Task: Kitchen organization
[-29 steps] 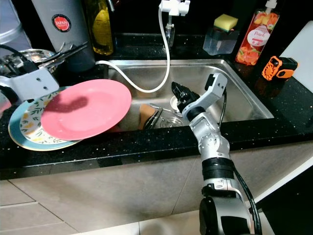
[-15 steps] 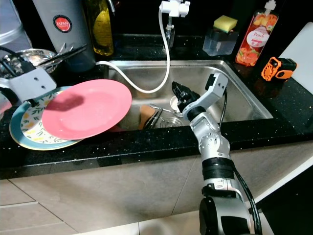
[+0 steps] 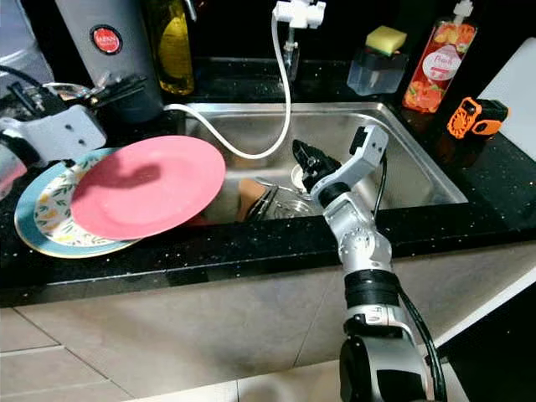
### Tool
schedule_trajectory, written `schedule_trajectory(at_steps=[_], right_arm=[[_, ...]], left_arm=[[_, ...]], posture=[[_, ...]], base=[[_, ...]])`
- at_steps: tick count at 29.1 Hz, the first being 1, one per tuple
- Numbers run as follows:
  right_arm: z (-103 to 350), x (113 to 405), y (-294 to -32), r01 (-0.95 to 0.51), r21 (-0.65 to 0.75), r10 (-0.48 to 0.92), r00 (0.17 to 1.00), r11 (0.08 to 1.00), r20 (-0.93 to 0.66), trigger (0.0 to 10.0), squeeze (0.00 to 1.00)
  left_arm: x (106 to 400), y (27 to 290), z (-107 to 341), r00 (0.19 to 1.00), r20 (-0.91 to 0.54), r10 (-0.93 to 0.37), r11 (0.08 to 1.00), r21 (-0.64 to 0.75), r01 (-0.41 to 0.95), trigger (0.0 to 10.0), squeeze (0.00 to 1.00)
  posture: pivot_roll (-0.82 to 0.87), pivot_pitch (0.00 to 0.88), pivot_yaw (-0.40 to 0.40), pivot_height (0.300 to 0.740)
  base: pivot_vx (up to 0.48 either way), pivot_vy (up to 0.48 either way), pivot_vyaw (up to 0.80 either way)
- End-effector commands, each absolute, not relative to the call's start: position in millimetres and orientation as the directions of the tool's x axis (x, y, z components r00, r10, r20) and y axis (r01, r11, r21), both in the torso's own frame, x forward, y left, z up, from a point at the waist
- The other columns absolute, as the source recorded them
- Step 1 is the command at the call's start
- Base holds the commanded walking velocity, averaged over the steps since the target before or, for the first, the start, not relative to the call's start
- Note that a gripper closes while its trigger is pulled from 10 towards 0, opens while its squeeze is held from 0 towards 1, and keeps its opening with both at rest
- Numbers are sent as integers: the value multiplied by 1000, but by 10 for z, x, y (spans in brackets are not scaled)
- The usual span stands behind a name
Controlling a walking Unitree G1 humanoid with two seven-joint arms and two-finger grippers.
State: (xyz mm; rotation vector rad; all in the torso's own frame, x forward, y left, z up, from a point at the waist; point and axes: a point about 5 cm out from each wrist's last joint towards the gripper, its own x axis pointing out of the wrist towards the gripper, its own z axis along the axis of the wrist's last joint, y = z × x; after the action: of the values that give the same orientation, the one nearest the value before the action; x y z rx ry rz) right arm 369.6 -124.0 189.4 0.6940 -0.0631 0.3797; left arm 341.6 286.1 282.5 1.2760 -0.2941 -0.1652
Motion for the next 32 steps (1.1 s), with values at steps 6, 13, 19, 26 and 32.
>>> schedule_trajectory(at_steps=[6,13,19,26,32], right_arm=[[1908,3710,-1243,-364,611,321,929,703,184,10000,0],[1916,3723,-1245,-367,608,325,928,704,184,10000,0],[1961,3741,-1207,-385,604,339,920,698,196,10000,0],[1969,3732,-1241,-385,604,329,921,698,206,10000,0],[1951,3728,-1275,-371,610,313,927,700,204,10000,0]], left_arm=[[3239,2616,2917,907,185,-378,352,935,-44,10000,0],[3176,2446,2968,880,275,-388,440,894,-85,10000,0],[3144,2312,3046,842,309,-442,459,885,-85,10000,0],[3137,2199,3221,809,344,-476,430,894,-127,10000,0],[3131,2197,3238,805,358,-473,391,904,-172,10000,0]], posture=[[296,0,-77,740],[302,0,-85,740],[303,0,-92,740],[289,0,-84,740],[289,0,-79,740]], base=[[0,0,0],[0,0,0],[0,0,0],[0,0,0],[0,0,0]])
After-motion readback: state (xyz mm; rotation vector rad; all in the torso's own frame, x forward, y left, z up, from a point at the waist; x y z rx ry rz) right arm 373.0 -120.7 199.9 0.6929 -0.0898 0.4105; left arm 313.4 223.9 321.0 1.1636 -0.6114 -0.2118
